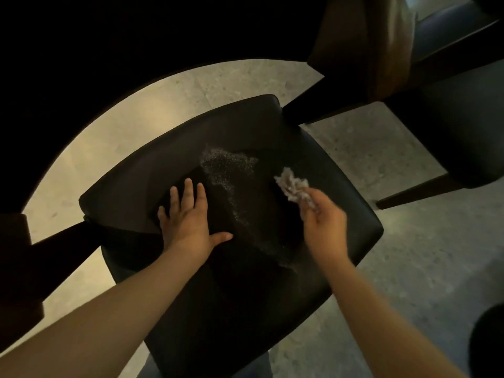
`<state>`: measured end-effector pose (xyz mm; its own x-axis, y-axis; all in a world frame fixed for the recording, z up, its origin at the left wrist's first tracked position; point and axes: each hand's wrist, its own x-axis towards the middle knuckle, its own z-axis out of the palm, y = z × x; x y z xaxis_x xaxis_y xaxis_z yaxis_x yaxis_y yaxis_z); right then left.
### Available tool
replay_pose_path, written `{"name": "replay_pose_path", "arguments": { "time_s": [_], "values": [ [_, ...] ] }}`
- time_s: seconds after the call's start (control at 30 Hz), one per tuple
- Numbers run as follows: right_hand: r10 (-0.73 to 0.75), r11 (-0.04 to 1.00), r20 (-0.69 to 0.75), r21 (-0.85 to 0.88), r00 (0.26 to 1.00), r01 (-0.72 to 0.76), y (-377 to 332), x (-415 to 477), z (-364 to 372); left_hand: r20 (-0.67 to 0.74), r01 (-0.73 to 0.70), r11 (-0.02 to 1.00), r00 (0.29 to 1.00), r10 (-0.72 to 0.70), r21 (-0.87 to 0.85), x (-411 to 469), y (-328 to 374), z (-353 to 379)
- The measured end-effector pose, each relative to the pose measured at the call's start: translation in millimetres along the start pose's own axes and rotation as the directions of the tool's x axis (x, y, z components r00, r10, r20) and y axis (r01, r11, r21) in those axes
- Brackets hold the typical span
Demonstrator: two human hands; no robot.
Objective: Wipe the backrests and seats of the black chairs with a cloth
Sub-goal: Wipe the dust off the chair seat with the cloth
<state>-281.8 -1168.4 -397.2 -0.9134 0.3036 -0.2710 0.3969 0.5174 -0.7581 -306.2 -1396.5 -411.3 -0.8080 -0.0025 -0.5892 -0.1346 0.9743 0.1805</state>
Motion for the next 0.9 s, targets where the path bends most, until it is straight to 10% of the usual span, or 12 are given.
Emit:
{"name": "replay_pose_path", "arguments": {
  "time_s": [0.27, 0.47, 0.9],
  "values": [
    [0.108, 0.986, -0.091, -0.117, 0.990, -0.118, 18, 45, -19, 0.085, -0.070, 0.997, 0.994, 0.068, 0.030, -38, 9, 24],
    [-0.115, 0.989, 0.053, -0.083, 0.992, 0.120, 10, -24, 9, 0.113, -0.065, 0.995, 0.992, 0.056, 0.075, -35, 12, 25],
    [0.150, 0.980, -0.181, -0.104, 0.972, -0.170, 35, 5, -20, 0.116, -0.023, 0.990, 0.993, 0.007, 0.139, -33, 17, 29]
  ]
}}
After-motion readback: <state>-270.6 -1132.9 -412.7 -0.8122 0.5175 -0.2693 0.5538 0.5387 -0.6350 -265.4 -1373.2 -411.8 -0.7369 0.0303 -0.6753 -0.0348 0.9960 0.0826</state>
